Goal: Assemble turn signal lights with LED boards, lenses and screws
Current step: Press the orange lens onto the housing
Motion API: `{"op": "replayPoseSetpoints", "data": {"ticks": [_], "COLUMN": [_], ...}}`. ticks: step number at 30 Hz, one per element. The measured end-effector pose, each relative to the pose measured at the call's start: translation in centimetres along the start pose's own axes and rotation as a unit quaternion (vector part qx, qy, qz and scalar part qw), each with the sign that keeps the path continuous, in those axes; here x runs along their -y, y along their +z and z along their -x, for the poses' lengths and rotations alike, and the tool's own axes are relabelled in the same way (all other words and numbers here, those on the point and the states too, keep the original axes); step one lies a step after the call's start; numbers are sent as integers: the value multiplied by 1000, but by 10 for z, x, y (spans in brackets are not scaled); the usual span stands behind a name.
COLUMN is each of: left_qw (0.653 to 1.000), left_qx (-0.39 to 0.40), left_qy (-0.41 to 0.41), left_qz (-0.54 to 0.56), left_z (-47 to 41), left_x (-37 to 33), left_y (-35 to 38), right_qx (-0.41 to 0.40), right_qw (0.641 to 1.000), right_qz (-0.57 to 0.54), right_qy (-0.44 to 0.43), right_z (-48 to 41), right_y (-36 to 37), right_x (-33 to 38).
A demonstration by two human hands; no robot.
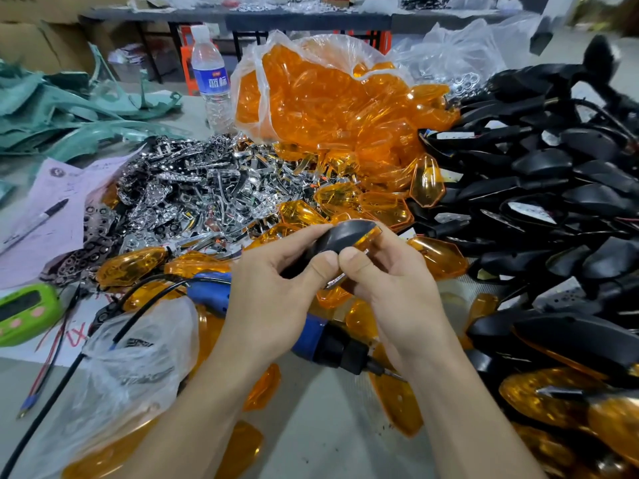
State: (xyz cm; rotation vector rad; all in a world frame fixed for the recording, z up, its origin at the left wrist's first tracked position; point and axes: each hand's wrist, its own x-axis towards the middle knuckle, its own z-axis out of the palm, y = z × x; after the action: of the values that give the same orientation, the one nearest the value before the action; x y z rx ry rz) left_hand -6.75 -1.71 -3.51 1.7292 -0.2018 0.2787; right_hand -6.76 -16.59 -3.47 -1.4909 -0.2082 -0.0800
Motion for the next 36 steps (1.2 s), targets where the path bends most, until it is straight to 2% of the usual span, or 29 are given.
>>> {"op": "replayPoseSetpoints", "data": {"ticks": [3,6,9,12,15,18,23,26,36], "left_qw": [988,944,936,937,960,978,997,996,991], "left_qx": [4,18,27,-14,-27,12,72,81,5], "left_qy": [60,178,191,188,147,117,13,-6,-23], "left_qz": [-141,-276,-296,-294,-238,-175,-9,46,130], "left_z": [4,10,14,13,7,0,-9,-8,12], "left_x": [-5,-6,-5,-14,-27,-41,-55,-61,-76], "left_y": [-1,8,21,21,12,-2,-20,-21,-21], "right_qx": [-70,-169,-227,-197,-112,-10,57,63,7], "right_qw": [997,985,973,980,993,1000,998,997,998], "right_qz": [23,10,-32,27,46,16,3,18,-12], "right_qy": [-23,-37,-7,11,13,9,-8,-31,-58], "right_z": [-1,-4,-3,-3,-2,1,0,-1,11], "right_y": [-3,-2,7,11,8,2,-5,3,30], "right_x": [0,0,2,11,24,36,56,63,71]}}
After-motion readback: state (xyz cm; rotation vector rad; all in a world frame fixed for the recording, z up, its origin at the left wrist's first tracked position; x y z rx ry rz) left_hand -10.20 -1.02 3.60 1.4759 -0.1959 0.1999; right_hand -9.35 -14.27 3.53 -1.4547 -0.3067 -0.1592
